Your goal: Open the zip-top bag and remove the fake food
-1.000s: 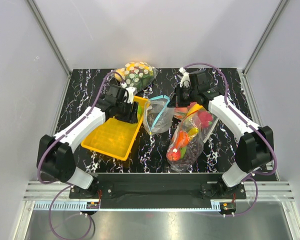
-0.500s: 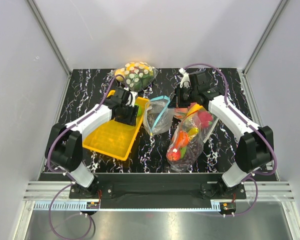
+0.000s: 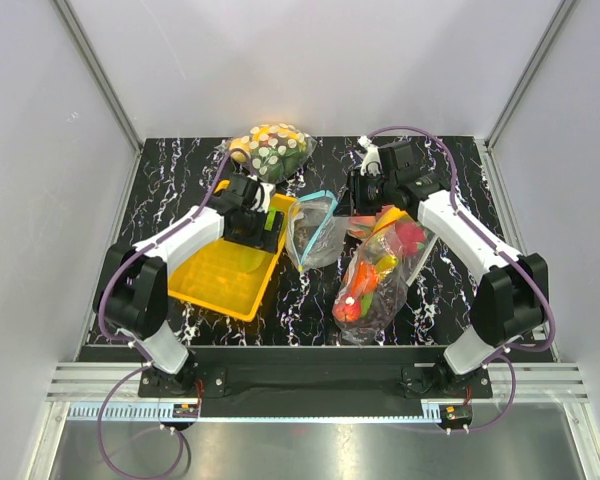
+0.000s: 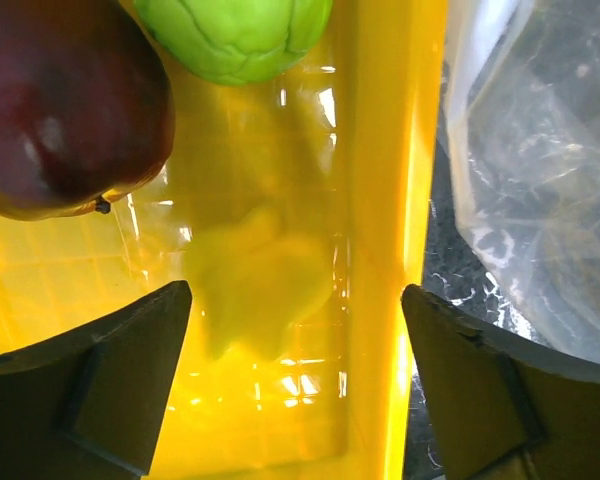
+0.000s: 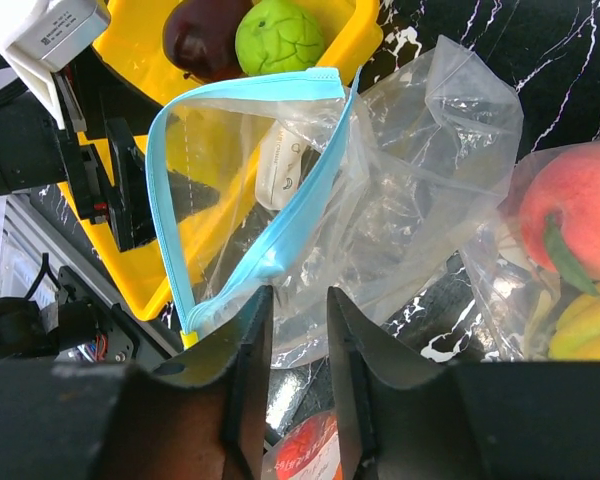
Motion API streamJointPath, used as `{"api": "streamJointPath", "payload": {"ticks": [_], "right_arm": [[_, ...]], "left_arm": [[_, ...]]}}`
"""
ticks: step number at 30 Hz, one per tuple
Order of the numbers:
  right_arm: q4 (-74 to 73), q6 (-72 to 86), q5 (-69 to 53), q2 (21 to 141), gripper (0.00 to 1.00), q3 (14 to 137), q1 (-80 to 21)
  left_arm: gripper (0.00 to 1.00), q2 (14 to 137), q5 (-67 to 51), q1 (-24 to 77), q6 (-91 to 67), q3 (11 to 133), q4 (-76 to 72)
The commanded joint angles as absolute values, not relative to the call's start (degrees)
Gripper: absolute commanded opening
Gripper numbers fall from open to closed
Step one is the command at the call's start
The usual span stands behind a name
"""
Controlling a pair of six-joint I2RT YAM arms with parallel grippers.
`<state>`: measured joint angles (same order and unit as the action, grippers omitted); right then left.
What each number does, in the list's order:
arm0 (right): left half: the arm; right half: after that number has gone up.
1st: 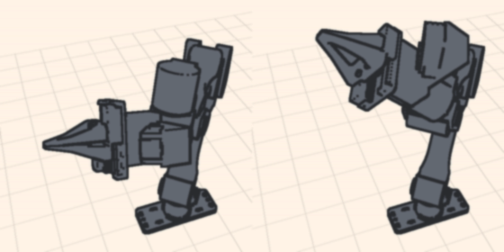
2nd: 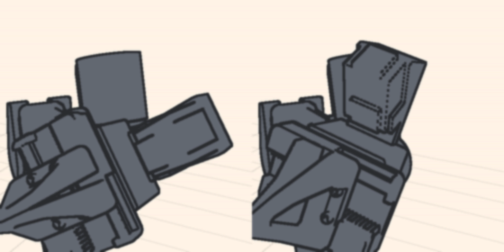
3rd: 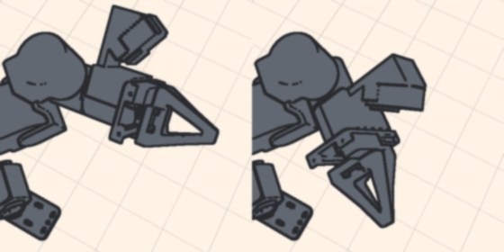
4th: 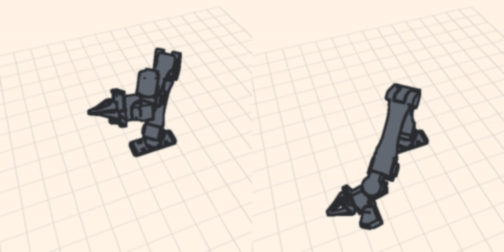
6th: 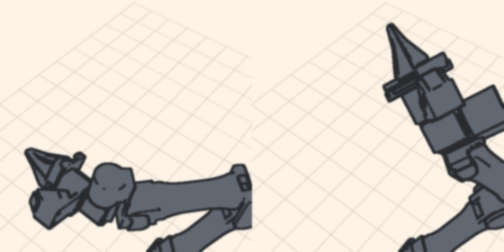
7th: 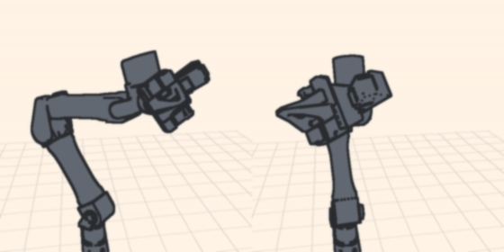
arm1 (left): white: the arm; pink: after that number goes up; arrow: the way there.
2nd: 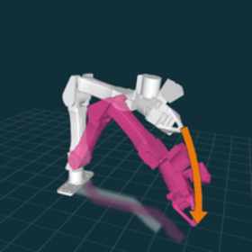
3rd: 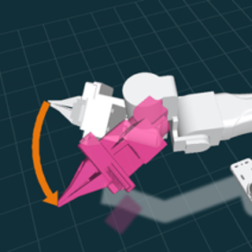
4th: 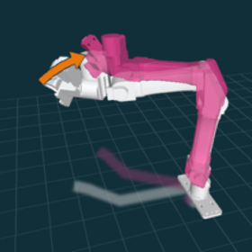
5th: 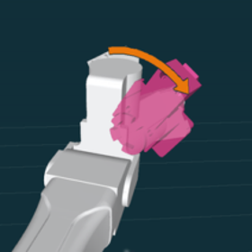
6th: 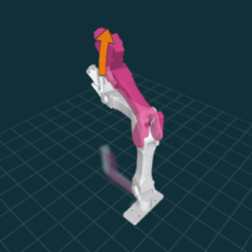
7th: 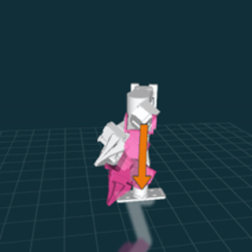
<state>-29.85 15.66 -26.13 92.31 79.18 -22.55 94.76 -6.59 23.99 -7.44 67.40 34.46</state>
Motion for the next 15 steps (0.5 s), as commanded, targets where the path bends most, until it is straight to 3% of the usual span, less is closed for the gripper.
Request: {"api": "streamJointPath", "payload": {"ticks": [1, 8, 11, 13, 15], "right_arm": [[-29.88, 14.85, -26.72, 88.69, 0.36, 81.56, -22.5], [-30.15, 14.33, -24.79, 84.91, 0.49, 82.35, -22.15], [-29.97, 14.5, -24.61, 82.62, 0.62, 82.53, -19.97], [-29.36, 14.68, -24.87, 80.78, 0.8, 82.53, -18.29], [-29.09, 14.94, -25.4, 79.11, 0.89, 82.53, -14.95]], "left_arm": [[0.98, 91.06, -9.93, 23.64, -7.29, 71.71, 34.45], [0.99, 83.95, -9.94, 23.12, -10.89, 78.57, 38.4], [0.99, 79.9, -7.57, 22.41, -12.82, 82.16, 39.46], [0.99, 77.09, -4.76, 21.71, -13.97, 84.01, 40.25], [0.99, 75.42, -2.74, 20.75, -14.67, 87.09, 42.09]]}}
